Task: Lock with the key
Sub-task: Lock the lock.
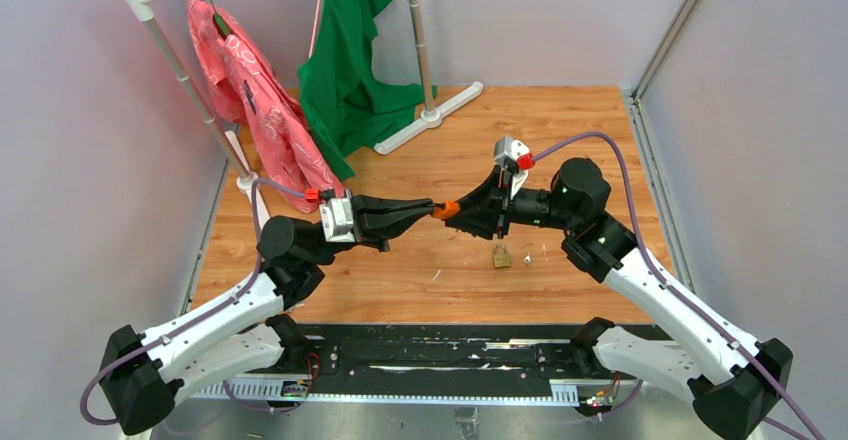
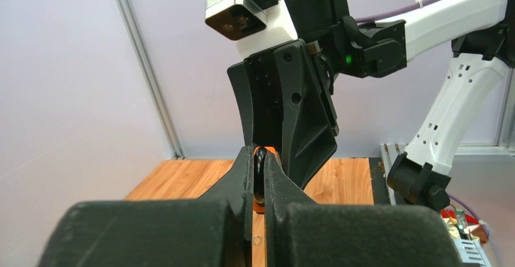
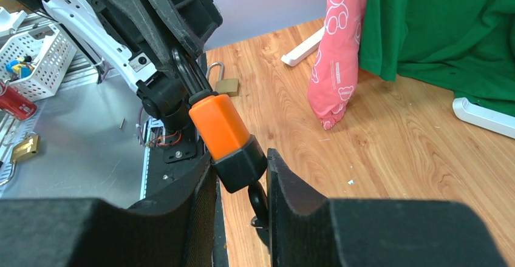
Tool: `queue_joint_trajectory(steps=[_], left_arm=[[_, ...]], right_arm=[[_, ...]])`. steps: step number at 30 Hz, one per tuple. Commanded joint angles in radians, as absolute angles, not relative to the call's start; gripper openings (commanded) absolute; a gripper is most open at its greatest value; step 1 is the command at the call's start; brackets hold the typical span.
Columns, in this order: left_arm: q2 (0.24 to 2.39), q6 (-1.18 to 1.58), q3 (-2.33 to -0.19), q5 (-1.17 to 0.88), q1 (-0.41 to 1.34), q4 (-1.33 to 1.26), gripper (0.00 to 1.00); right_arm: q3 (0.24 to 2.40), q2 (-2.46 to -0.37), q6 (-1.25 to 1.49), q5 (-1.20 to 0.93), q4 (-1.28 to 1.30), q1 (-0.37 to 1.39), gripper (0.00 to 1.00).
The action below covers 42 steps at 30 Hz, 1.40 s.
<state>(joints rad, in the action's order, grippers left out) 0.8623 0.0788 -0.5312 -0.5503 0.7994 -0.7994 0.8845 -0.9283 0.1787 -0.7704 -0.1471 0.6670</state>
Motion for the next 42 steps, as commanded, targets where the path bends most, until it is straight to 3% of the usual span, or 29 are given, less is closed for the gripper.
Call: queue_joint_trajectory(steps=[1,8,14,19,28,33,42], left_arm=[[0.989,0.169,-0.411,-0.764,0.897,-0.402,0.0],[1.025,0.168,-0.408,-0.756,0.922,-0.423,0.0],[1.006,0.167,-0.384,-0.72,0.922,-0.425,0.0],[0.939,0.184,-0.447,-0.729,0.856,-0.385,0.0],[0.82,-0.026,-0.659,-0.79,0.727,-0.035,0.0],[0.775,-0.092,-0.697,-0.759,0.696,0.085,0.0],[0.756,-0.015,-0.637,-0.711,0.686,-0.029,0.0]], right_arm=[[0.944,-0.89,0.283,-0.699,-0.695,0.667,0.0],[0.925,-0.911,0.323,-0.688,-0.772,0.669,0.0],[0.964,-0.873,0.229,-0.694,-0.641,0.66,0.0],[0.975,-0.907,0.056,-0.791,-0.361,0.663,0.0],[0.961,-0.985,-0.147,-0.931,-0.072,0.679,0.0],[0.991,-1.0,-0.289,-0.82,0.188,0.679,0.0],[0.976,-1.0,-0.23,-0.811,0.116,0.688,0.0]])
